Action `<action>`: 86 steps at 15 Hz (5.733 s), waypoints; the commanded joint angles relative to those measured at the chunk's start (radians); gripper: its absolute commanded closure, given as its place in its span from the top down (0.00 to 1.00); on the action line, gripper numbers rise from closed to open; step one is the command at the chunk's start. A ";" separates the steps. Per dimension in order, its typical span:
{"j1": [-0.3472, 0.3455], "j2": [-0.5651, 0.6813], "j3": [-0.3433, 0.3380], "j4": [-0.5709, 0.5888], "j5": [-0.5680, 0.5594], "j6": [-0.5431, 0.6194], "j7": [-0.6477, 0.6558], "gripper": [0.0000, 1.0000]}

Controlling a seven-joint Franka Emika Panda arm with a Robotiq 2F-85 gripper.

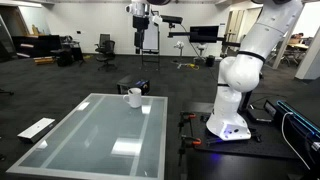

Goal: Remove the black pen from the mug and place it on the left side of the table

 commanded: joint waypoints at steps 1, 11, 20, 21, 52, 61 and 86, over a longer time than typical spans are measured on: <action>0.002 0.000 -0.001 0.002 0.000 -0.002 0.000 1.00; -0.018 0.027 -0.007 -0.008 -0.013 0.044 0.024 1.00; -0.060 0.086 -0.028 -0.110 -0.021 0.316 0.058 1.00; -0.064 0.097 -0.029 -0.121 -0.020 0.351 0.069 1.00; -0.079 0.370 -0.051 -0.228 0.154 0.654 -0.034 1.00; -0.091 0.437 -0.043 -0.199 0.181 0.683 -0.093 0.75; -0.164 0.560 -0.027 -0.103 0.238 0.653 -0.296 0.36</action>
